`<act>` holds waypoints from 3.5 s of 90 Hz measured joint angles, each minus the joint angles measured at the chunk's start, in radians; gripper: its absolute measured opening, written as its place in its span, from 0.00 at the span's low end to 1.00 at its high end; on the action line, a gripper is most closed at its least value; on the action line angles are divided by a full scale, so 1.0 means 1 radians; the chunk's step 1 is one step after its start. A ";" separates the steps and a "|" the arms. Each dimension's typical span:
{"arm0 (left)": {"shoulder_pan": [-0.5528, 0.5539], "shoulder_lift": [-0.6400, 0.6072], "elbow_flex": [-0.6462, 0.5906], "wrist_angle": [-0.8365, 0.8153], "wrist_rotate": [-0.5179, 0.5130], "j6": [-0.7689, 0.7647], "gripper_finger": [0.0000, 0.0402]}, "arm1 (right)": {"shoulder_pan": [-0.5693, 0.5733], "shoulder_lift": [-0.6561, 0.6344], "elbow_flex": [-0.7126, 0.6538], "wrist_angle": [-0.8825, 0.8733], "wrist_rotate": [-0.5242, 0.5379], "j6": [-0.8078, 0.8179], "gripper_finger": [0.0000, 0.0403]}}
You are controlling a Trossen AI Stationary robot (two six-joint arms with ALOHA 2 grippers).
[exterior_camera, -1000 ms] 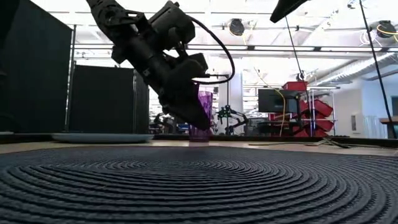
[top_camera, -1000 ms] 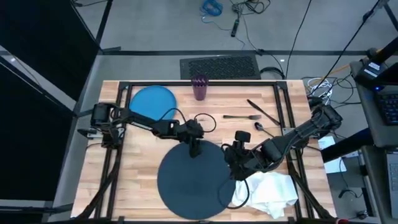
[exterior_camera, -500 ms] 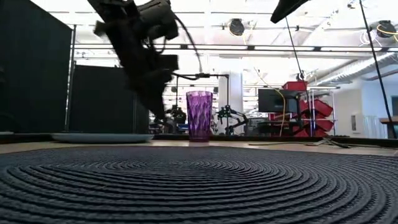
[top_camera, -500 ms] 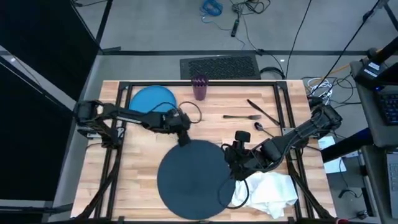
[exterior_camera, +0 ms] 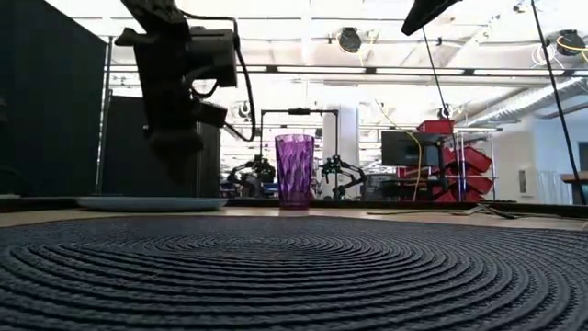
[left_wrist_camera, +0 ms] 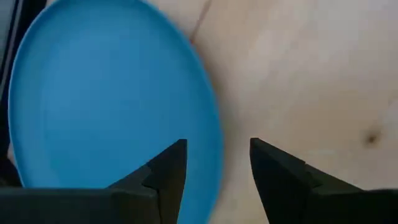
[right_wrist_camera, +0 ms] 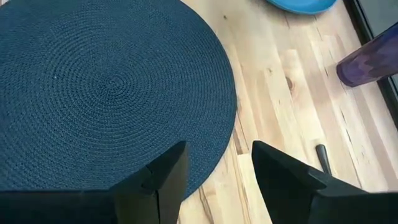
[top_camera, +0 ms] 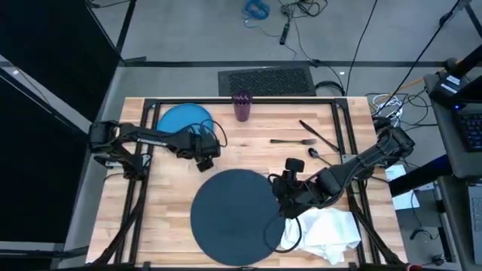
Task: Set table place
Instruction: Put the blue plate on the dark blue placemat
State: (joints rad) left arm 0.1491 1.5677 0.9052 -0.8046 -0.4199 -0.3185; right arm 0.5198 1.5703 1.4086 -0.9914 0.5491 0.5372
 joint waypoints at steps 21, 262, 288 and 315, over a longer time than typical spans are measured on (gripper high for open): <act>0.087 0.000 -0.025 0.021 0.108 0.072 0.40 | 0.000 0.000 0.000 -0.002 0.000 0.000 0.42; -0.489 0.002 0.344 -0.260 0.051 -0.199 0.00 | 0.036 0.000 0.000 -0.559 0.294 0.424 0.42; -0.777 0.001 0.421 -0.174 -0.148 -0.322 0.00 | 0.038 0.000 0.000 -0.558 0.320 0.451 0.42; -0.912 0.185 0.559 -0.034 -0.162 -0.303 0.00 | 0.039 0.000 0.000 -0.553 0.321 0.518 0.42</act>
State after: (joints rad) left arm -0.7626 1.7524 1.4638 -0.8385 -0.5820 -0.6220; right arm 0.5583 1.5707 1.4082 -1.5443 0.8699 1.0554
